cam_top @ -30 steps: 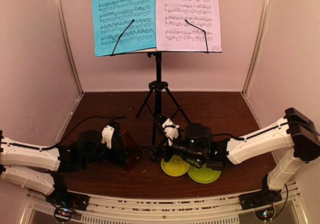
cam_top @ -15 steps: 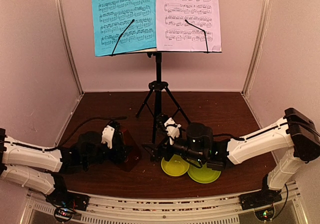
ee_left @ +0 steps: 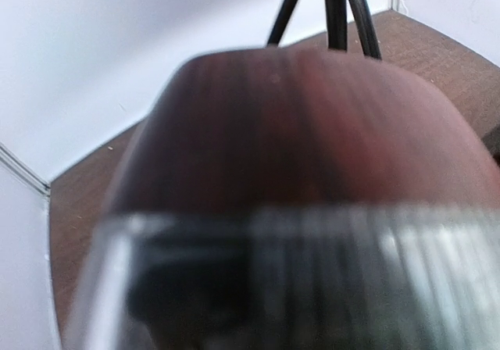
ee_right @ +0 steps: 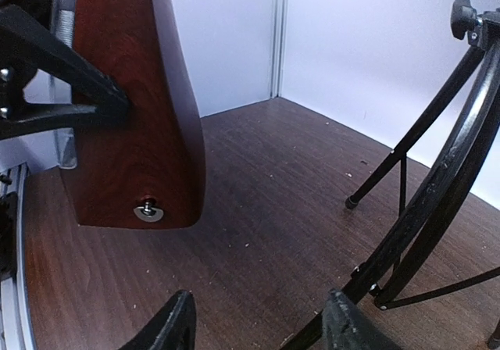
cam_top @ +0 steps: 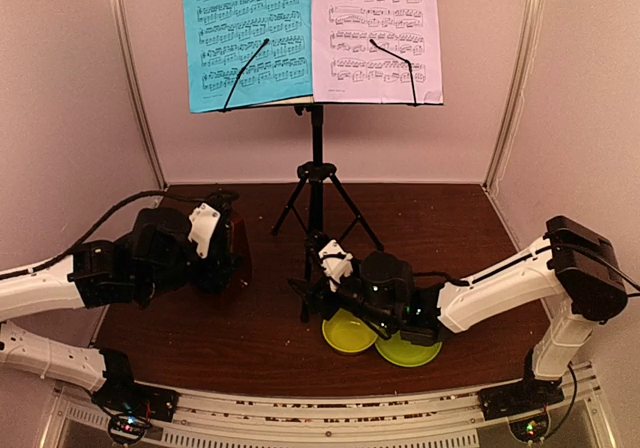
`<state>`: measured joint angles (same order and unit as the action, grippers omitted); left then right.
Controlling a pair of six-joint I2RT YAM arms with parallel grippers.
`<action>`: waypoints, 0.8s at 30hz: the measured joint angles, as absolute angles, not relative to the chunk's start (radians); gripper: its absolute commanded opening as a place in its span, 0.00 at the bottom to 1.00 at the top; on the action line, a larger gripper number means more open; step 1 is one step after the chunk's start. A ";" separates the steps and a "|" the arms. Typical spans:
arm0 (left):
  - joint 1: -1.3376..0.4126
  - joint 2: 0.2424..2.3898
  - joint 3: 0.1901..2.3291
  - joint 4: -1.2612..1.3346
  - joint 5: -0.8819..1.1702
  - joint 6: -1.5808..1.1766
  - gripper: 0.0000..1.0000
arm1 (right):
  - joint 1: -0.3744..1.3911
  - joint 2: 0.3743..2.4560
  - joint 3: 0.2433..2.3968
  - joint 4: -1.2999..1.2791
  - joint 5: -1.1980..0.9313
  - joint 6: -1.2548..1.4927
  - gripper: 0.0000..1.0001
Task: Set up the instrument practice props
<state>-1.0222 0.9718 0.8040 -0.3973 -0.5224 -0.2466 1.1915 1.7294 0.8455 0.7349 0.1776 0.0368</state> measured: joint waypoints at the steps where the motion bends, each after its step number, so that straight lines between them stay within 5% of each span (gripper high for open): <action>1: -1.030 0.988 0.851 -0.438 -0.545 -0.247 0.27 | 1.195 1.748 0.859 0.750 0.199 0.023 0.50; 10: -1.102 1.200 1.132 -0.757 -0.693 -0.306 0.24 | 1.229 1.940 1.037 0.875 0.305 -0.123 0.43; 24: -1.107 1.217 1.248 -0.900 -0.727 -0.395 0.23 | 1.296 2.131 1.184 0.921 0.363 -0.306 0.35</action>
